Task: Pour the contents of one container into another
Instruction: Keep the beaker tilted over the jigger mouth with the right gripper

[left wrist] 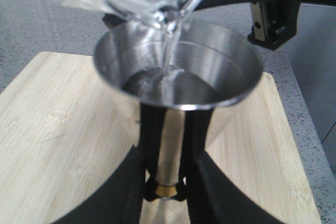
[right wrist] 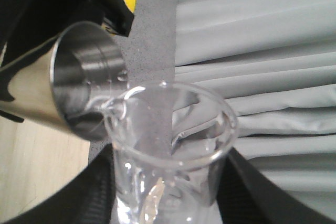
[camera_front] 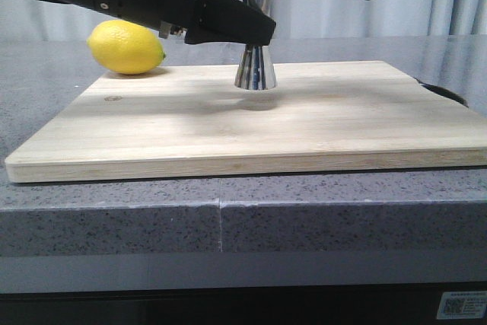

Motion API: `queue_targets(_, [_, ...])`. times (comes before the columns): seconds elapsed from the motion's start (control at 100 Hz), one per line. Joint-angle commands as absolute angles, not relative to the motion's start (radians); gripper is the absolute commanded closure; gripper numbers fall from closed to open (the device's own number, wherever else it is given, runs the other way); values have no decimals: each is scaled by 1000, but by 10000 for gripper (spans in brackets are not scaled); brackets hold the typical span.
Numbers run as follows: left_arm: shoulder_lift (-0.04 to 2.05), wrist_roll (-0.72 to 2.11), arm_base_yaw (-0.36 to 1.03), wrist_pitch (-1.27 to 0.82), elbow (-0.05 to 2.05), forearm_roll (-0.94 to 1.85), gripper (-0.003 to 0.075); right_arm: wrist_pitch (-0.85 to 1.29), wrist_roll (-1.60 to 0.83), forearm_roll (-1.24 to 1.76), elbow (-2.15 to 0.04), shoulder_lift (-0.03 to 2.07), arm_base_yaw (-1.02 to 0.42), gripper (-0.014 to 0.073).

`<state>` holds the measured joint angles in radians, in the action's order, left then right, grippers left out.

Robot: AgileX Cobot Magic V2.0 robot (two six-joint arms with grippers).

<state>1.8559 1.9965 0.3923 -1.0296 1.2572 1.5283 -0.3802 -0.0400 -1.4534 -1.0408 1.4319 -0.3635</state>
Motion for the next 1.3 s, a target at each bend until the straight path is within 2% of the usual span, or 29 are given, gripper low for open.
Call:
queue_targets(0.0, [1808, 1991, 402, -1077, 1286, 1597, 627, -388, -44, -1435, -1080, 1387, -363, 399])
queue_targets(1.29, [1808, 1991, 402, -1077, 1286, 1597, 627, -368, -44, -1511, -1099, 1387, -363, 399])
